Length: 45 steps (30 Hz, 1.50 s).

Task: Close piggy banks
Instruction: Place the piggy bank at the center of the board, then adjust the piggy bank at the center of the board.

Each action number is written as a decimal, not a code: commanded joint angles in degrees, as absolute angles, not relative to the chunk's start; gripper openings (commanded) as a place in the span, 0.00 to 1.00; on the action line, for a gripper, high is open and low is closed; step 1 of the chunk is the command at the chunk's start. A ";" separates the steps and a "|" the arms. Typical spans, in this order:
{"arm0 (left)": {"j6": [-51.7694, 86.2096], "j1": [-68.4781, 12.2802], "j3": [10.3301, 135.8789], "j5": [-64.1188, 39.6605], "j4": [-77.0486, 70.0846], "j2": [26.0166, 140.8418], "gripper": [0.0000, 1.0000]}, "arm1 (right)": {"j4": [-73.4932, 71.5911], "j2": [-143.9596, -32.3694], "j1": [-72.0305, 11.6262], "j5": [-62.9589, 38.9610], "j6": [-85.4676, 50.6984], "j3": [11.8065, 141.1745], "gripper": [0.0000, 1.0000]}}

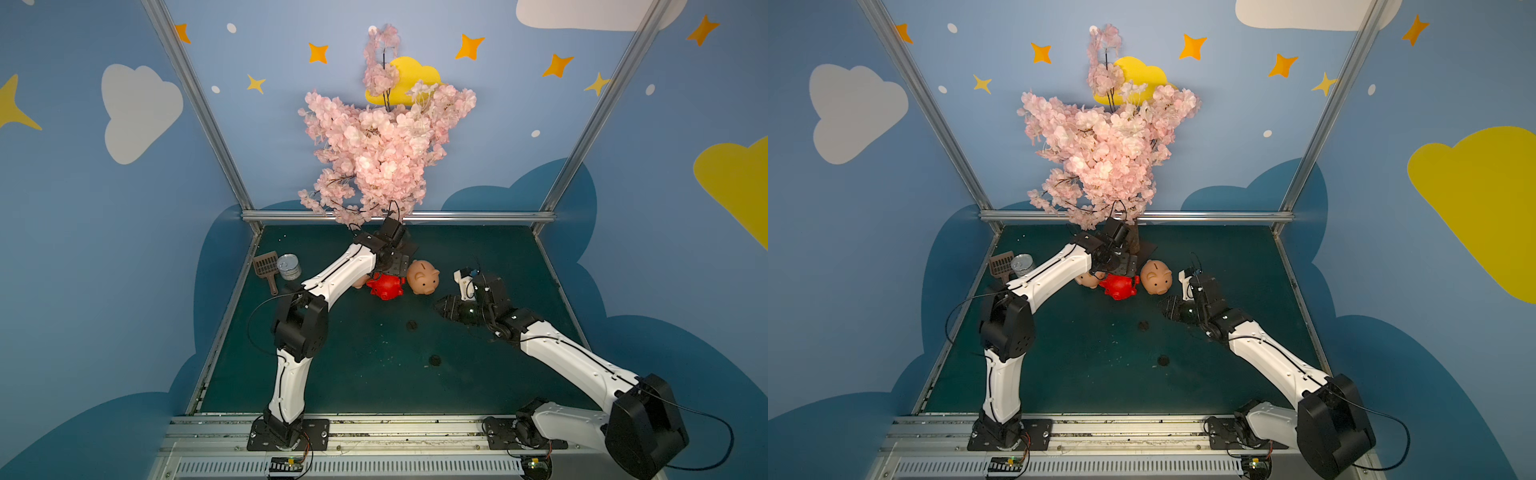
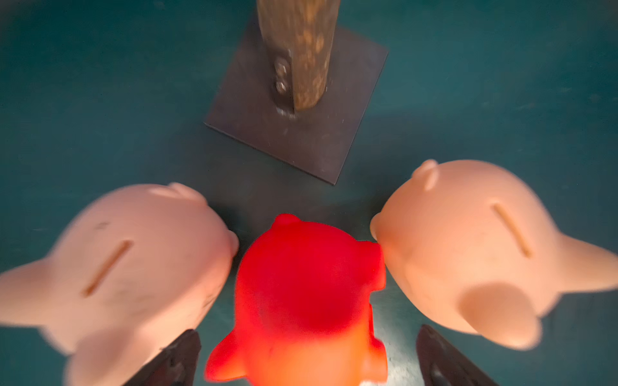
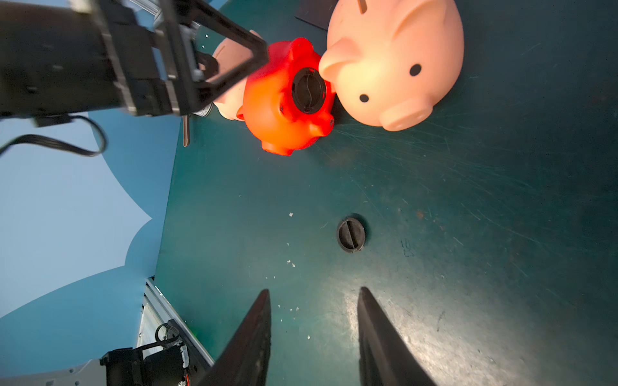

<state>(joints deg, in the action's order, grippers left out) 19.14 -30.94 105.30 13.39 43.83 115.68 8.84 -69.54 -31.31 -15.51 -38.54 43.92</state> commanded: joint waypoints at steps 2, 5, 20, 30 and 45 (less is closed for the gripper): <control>13.96 -29.09 101.30 15.52 43.62 108.75 0.99 | 8.95 -69.43 -31.03 -15.74 -38.08 44.06 0.42; 9.89 -26.72 95.93 14.39 39.77 105.33 0.99 | 8.87 -69.35 -31.08 -15.73 -38.06 43.88 0.42; -4.66 -15.63 88.30 1.99 32.78 105.23 0.99 | 9.80 -69.20 -30.90 -15.82 -37.87 44.50 0.42; -14.48 -11.78 89.09 -5.04 29.19 108.85 0.99 | 10.59 -68.75 -30.90 -15.73 -37.44 44.46 0.43; -22.05 -11.33 92.37 -11.44 31.76 113.98 0.99 | 10.72 -69.25 -30.54 -15.91 -36.99 44.65 0.43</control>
<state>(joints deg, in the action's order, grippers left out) -19.86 -11.33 90.98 -9.47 29.95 113.12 10.17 -69.52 -30.83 -15.57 -38.09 43.92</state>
